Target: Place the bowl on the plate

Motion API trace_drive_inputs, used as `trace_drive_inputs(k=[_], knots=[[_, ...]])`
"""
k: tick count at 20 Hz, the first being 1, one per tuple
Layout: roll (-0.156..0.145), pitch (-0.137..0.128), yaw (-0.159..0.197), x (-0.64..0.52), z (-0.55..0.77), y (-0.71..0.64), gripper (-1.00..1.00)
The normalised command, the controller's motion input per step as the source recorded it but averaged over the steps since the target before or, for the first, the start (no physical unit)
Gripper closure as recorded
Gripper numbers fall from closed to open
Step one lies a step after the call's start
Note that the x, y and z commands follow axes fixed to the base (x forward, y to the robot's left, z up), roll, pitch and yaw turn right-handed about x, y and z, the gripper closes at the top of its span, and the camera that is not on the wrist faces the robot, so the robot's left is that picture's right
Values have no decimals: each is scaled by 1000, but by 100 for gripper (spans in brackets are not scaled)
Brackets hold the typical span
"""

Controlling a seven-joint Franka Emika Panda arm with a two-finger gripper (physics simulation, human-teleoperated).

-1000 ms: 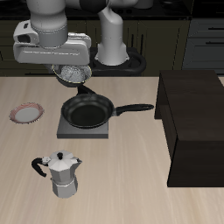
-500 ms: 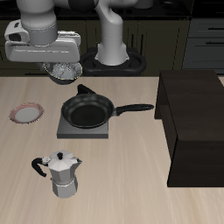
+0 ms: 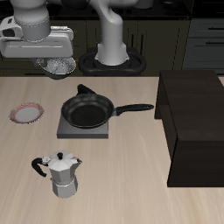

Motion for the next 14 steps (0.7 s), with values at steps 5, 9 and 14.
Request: trace_drive_inputs(k=[5,9,14], knots=[[-2,15,-32,-228,-73,-346,100],[-16,-6,-21,-165,36,-392,100],[-1,-24,-19,-147,104,-324,100]])
